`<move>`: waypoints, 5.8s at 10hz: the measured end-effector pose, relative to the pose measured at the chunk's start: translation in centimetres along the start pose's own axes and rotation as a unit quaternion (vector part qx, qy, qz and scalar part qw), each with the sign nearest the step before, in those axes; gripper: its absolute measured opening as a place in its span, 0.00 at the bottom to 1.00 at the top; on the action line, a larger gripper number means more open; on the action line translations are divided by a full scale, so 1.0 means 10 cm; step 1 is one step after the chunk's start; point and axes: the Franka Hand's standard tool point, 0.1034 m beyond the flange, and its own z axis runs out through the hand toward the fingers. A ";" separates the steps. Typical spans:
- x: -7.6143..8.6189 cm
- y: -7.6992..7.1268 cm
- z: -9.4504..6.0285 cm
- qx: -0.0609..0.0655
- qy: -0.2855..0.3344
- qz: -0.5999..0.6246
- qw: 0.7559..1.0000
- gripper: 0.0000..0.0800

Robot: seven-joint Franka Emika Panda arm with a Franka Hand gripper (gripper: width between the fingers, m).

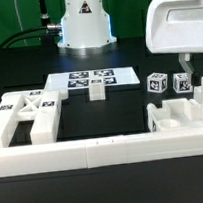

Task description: Assemble chair

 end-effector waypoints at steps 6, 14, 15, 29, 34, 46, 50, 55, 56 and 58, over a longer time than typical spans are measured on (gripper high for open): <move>0.02 0.03 0.00 -0.001 0.000 -0.197 0.980 0.81; 0.05 0.07 0.00 -0.001 0.001 -0.230 0.973 0.36; 0.04 0.06 0.00 0.000 0.000 -0.185 0.983 0.36; -0.13 0.66 -0.68 -0.007 0.007 0.011 1.000 0.81; -0.14 0.64 -0.64 -0.009 0.005 0.011 1.000 0.81; -0.73 1.86 -0.27 -0.017 0.095 -0.197 0.976 0.81; -0.76 2.03 -0.13 -0.029 0.085 -0.209 0.974 0.81; -0.91 2.08 -0.05 -0.031 -0.095 -0.196 0.976 0.81; -0.94 2.12 -0.03 -0.034 -0.119 -0.189 0.974 0.81; -0.99 2.16 -0.01 -0.040 -0.185 -0.184 0.965 0.81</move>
Offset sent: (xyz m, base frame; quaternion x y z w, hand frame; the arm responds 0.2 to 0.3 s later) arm 0.0010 0.0002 -0.0004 0.0006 0.0001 -0.1967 0.9805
